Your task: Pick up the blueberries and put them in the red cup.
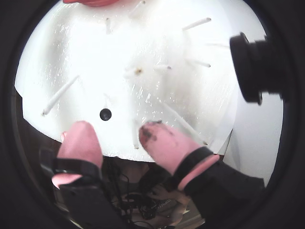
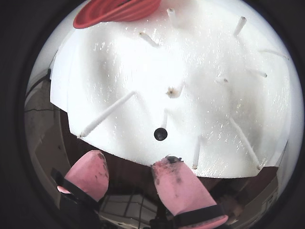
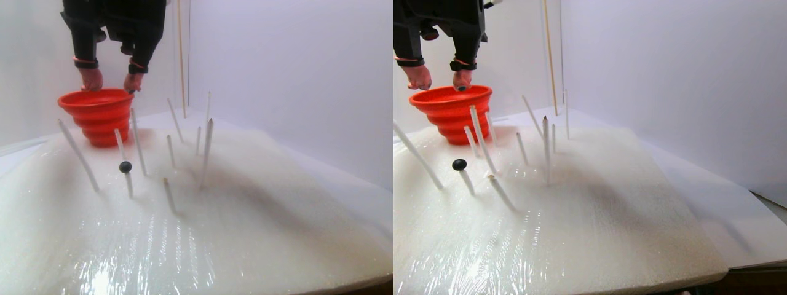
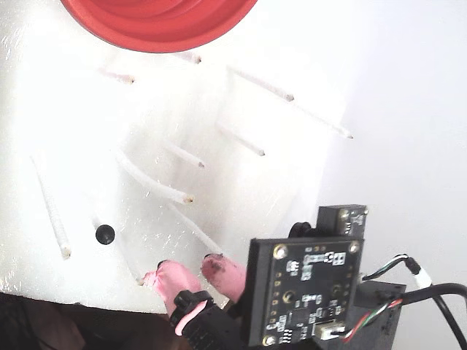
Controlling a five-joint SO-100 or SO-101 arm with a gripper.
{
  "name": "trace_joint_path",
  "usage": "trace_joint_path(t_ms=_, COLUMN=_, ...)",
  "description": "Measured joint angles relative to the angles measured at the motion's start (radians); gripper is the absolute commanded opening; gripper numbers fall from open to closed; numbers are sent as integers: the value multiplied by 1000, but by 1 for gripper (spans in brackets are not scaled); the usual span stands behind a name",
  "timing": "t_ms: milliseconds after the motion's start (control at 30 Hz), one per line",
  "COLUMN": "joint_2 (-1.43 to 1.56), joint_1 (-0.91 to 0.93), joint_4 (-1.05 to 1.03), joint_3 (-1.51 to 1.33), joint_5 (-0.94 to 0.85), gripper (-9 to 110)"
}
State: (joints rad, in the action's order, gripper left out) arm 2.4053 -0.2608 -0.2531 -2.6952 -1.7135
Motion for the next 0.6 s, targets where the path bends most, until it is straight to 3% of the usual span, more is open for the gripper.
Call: trace_joint_path(t_ms=600, joint_2=135, joint_1=31, joint_4=-48, joint_3=-135, joint_5=-21, gripper=18)
